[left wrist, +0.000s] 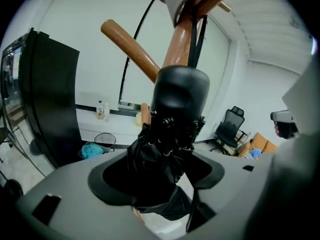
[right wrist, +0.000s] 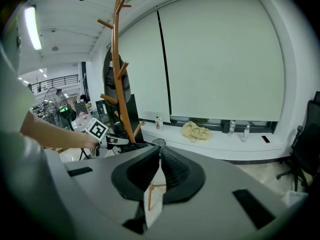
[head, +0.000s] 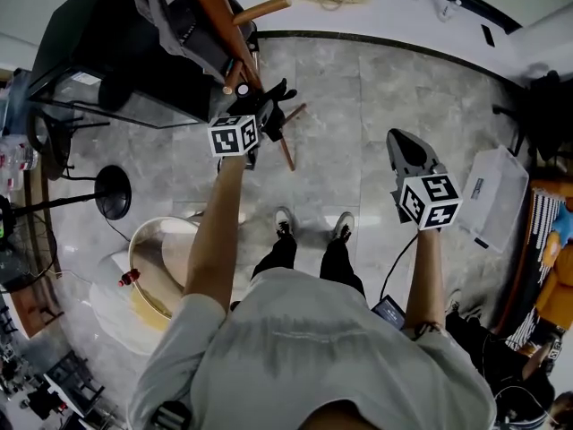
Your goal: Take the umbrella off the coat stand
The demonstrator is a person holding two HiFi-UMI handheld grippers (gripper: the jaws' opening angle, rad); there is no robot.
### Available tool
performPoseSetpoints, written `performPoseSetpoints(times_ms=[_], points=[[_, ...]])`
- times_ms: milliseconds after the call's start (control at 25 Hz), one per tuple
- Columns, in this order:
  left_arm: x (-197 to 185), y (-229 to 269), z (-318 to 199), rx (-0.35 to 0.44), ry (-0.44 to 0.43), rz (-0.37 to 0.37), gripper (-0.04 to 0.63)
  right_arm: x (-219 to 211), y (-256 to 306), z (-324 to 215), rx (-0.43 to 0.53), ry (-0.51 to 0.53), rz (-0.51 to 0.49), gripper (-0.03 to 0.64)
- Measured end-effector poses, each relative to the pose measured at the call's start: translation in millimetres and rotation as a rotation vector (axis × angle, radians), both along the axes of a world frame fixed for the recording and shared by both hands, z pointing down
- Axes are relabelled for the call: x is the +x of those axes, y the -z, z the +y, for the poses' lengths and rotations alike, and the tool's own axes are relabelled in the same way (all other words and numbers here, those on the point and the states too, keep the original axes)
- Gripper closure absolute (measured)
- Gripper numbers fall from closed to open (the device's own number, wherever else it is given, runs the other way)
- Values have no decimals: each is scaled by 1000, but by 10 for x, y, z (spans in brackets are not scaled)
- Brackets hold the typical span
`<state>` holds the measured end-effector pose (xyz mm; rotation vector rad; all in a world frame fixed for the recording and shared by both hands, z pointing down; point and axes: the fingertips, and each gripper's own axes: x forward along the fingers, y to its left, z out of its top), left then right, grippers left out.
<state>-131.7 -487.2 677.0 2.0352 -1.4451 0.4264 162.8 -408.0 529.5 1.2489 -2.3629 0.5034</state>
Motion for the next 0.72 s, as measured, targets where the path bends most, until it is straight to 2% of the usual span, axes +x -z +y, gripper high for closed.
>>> performPoseSetpoints(times_ms=[200, 480, 720], points=[[-15, 90, 62, 31, 27, -11, 321, 116, 120, -35, 34, -36, -26, 594], [5, 629, 195, 95, 33, -57, 339, 28, 457, 1, 99, 64, -59, 595], [-30, 1117, 511, 106, 61, -86, 348, -137, 874, 7, 197, 121, -74, 595]])
